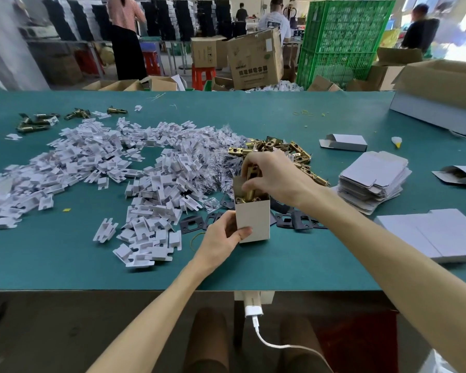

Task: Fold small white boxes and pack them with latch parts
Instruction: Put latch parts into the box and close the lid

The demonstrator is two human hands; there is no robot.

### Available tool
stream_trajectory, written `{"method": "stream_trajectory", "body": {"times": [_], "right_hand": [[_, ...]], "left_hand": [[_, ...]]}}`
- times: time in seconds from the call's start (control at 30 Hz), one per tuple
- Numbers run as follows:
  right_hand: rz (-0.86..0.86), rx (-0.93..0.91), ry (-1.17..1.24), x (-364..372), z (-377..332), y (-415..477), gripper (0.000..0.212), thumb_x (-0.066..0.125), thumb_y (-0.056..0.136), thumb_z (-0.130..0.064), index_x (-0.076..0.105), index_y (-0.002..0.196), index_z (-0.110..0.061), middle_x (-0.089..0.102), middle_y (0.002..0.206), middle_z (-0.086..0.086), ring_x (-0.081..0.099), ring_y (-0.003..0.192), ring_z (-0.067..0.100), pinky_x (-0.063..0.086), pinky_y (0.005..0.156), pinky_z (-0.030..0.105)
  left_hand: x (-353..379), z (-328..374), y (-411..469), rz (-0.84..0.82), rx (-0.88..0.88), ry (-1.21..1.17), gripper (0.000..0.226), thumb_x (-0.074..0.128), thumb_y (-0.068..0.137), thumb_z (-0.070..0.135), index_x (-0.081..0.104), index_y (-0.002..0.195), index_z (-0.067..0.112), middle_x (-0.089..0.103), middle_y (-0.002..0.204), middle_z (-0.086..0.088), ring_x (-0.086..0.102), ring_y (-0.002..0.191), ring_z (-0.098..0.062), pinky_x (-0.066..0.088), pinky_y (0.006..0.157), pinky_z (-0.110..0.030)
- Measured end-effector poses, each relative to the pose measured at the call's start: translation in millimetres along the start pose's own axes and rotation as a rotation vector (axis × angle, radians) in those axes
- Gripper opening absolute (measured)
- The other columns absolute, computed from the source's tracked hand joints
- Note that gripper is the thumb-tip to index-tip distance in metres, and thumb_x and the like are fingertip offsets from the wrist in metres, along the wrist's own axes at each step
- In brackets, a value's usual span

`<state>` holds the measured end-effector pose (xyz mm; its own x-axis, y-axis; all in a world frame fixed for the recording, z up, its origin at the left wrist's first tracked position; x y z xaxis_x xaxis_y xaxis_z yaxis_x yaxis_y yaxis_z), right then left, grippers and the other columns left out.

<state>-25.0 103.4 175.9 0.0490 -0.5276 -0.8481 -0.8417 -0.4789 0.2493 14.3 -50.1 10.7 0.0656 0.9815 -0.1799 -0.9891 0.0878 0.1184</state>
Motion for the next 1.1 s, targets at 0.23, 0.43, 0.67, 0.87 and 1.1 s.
{"method": "stream_trajectory", "body": {"times": [0.23, 0.43, 0.67, 0.87, 1.1], "right_hand": [[-0.173, 0.027, -0.191, 11, -6, 6, 0.016, 0.079, 0.087, -0.018, 0.070, 0.099, -0.014, 0.067, 0.099, 0.006, 0.066, 0.092, 0.028, 0.057, 0.081, 0.044], [-0.287, 0.035, -0.304, 22, -9, 10, 0.011, 0.070, 0.095, -0.014, 0.068, 0.105, -0.012, 0.065, 0.108, 0.010, 0.065, 0.095, 0.031, 0.052, 0.075, 0.040], [-0.359, 0.039, -0.444, 30, -14, 11, 0.027, 0.054, 0.101, -0.007, 0.050, 0.075, -0.012, 0.052, 0.082, 0.005, 0.052, 0.066, 0.023, 0.039, 0.055, 0.034], [-0.385, 0.038, -0.441, 31, -16, 8, 0.014, 0.047, 0.099, -0.005, 0.056, 0.089, -0.009, 0.058, 0.092, 0.010, 0.061, 0.082, 0.031, 0.055, 0.071, 0.045], [-0.175, -0.015, -0.532, 27, -37, -3, 0.021, 0.049, 0.098, -0.002, 0.045, 0.080, -0.013, 0.048, 0.084, 0.004, 0.056, 0.075, 0.028, 0.039, 0.058, 0.036]], "left_hand": [[0, 0, 0, 0.009, -0.004, 0.003, 0.033, 0.076, 0.095, 0.022, 0.059, 0.116, 0.040, 0.073, 0.110, 0.029, 0.069, 0.110, 0.003, 0.053, 0.088, -0.013], [1, 2, -1, 0.006, 0.002, 0.031, 0.031, 0.076, 0.095, 0.021, 0.059, 0.114, 0.040, 0.073, 0.106, 0.030, 0.068, 0.106, 0.006, 0.052, 0.085, -0.010], [1, 3, 0, 0.010, 0.006, 0.056, 0.031, 0.076, 0.095, 0.018, 0.059, 0.113, 0.036, 0.072, 0.114, 0.018, 0.068, 0.104, 0.007, 0.053, 0.085, -0.012], [1, 0, 1, 0.002, -0.005, 0.047, 0.028, 0.075, 0.096, 0.021, 0.060, 0.116, 0.033, 0.074, 0.116, 0.014, 0.069, 0.106, 0.004, 0.053, 0.086, -0.013], [0, -3, 2, -0.018, -0.029, 0.052, 0.027, 0.076, 0.095, 0.022, 0.063, 0.118, 0.028, 0.076, 0.110, 0.018, 0.070, 0.106, 0.000, 0.054, 0.087, -0.014]]}}
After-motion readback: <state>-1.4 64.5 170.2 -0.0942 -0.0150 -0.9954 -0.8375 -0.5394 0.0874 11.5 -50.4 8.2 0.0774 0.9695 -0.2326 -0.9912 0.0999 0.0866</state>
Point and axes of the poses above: each hand's wrist, its own y-axis towards the middle knuckle, its own x-axis out of the palm, z = x × y, the point moved 2 cm from there along y, towards the middle knuckle
